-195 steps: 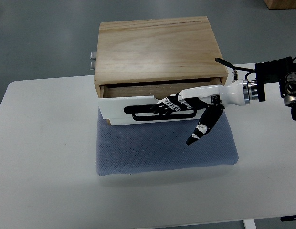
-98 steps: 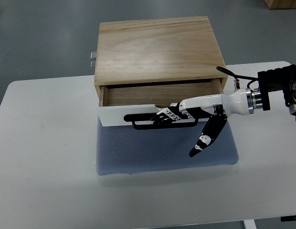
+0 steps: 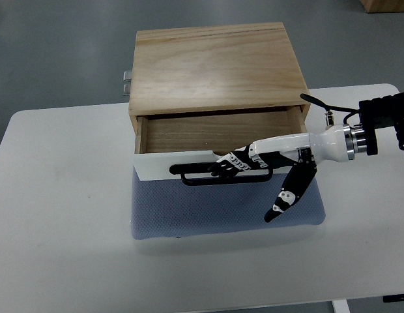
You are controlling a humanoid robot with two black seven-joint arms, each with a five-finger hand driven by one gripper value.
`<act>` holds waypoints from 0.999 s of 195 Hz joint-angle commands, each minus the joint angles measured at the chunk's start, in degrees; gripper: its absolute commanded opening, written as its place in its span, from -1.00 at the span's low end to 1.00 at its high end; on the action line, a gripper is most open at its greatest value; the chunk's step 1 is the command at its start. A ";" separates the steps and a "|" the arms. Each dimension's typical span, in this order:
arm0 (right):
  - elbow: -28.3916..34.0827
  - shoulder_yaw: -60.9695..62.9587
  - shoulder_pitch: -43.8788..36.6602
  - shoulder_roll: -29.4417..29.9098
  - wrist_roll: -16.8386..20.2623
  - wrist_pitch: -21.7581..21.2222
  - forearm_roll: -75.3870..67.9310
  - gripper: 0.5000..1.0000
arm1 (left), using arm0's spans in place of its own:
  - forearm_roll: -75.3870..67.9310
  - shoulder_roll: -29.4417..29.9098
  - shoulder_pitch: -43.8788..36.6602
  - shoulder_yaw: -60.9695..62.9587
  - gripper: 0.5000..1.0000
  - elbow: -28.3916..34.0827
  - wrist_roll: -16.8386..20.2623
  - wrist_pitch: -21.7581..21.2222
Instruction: Open wood drawer with right hand
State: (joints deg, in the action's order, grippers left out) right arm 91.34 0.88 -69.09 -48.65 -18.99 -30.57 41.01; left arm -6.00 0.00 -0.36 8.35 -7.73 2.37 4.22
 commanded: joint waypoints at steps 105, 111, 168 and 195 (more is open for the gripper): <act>2.09 10.89 -0.26 -10.59 -0.69 -4.43 -8.75 0.81 | 0.02 0.00 0.00 0.00 1.00 0.00 0.00 0.00; 0.59 12.04 -0.26 -11.03 -0.69 -4.43 -10.78 0.81 | 0.02 0.00 0.00 0.00 1.00 0.00 0.00 0.00; -25.77 14.23 4.58 -6.28 -0.25 -4.43 -40.31 0.81 | 0.02 0.00 0.00 0.00 1.00 0.00 0.00 0.00; -38.42 14.23 8.53 0.74 0.54 -4.43 -53.83 0.81 | -0.07 0.00 0.00 0.00 1.00 0.00 0.00 0.00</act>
State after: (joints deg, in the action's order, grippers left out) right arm 62.41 15.08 -63.61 -53.47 -19.01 -34.98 -2.81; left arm -6.00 0.00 -0.35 8.35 -7.73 2.37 4.22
